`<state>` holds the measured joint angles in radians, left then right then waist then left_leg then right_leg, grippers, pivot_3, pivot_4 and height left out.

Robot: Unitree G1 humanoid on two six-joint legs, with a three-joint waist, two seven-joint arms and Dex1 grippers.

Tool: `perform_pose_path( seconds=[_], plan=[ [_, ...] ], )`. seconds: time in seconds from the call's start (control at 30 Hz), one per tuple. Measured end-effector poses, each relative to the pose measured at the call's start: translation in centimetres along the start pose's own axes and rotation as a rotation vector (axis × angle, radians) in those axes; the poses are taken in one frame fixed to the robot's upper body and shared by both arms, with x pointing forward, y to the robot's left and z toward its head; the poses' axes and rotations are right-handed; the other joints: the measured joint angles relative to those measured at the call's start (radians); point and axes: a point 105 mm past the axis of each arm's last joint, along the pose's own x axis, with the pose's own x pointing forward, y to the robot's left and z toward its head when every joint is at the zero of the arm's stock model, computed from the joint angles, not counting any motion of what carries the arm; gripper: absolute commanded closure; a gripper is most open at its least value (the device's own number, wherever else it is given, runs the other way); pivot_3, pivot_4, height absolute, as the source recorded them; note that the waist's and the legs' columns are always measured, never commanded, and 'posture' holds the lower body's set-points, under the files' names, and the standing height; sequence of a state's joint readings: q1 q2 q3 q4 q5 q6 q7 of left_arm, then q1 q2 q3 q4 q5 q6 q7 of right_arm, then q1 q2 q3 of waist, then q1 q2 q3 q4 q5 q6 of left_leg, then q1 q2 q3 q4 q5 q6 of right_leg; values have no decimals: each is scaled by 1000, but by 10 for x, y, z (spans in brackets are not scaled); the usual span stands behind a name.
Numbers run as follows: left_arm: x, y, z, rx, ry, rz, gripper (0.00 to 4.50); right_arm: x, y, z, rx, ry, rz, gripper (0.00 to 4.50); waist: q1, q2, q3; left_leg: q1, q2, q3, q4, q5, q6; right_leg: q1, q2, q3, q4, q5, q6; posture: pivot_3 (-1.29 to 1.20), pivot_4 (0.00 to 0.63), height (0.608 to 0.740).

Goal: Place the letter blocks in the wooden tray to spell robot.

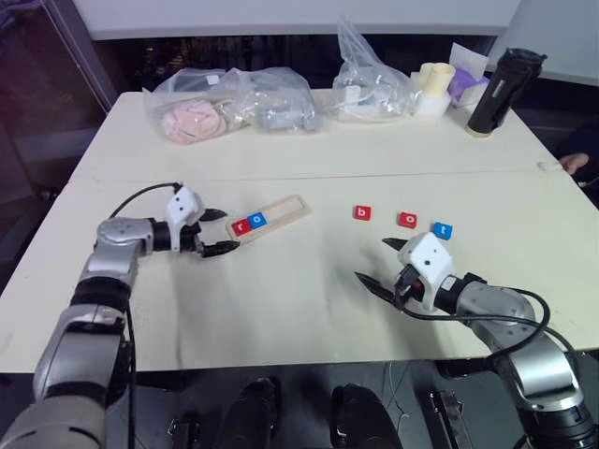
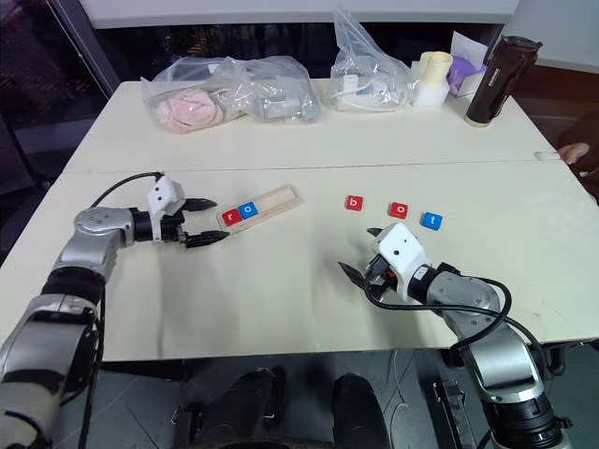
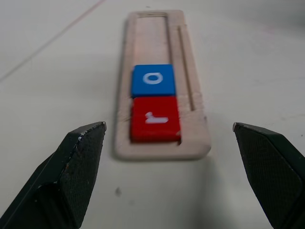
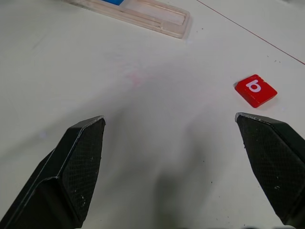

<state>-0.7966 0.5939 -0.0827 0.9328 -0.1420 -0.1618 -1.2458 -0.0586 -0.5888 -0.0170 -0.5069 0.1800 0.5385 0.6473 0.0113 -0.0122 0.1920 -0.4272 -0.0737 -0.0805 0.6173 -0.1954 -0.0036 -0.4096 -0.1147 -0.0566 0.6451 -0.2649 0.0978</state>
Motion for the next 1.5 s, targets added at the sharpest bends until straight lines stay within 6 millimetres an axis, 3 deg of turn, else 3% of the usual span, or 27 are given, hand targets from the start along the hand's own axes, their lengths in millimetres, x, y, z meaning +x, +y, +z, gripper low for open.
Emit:
perform_pose_path(
  seconds=[0.53,1.03,1.13,1.17,1.2,1.5],
  plan=[
    [12,8,-5,55,86,1,0,-4,1,1,0,17,-31,17,2,-2,1,0,0,0,6,0,0,2,1,0,3,1,2,0,150,725],
    [18,8,-8,5,108,3,0,-4,-2,1,0,21,-60,17,5,-2,0,0,0,-1,12,0,0,6,1,0,3,2,4,0,150,725],
    [20,6,-8,-7,110,-4,786,-4,-3,1,0,22,-66,0,5,-2,0,1,0,-1,13,0,0,6,1,0,3,2,4,0,150,725],
    [21,6,-8,-11,109,-8,1237,-4,-3,1,0,22,-68,0,5,-2,0,1,0,-1,13,0,0,6,1,0,3,2,4,0,150,725],
    [21,6,-9,-11,110,-7,1362,-4,-3,1,0,22,-71,0,5,-2,0,1,0,-1,13,0,0,6,1,0,3,3,4,0,150,725],
    [22,3,-7,-3,109,-29,1362,-4,-4,1,-1,24,-80,0,5,-2,0,1,0,-1,13,0,0,7,0,0,3,3,4,0,150,725]
  ],
)
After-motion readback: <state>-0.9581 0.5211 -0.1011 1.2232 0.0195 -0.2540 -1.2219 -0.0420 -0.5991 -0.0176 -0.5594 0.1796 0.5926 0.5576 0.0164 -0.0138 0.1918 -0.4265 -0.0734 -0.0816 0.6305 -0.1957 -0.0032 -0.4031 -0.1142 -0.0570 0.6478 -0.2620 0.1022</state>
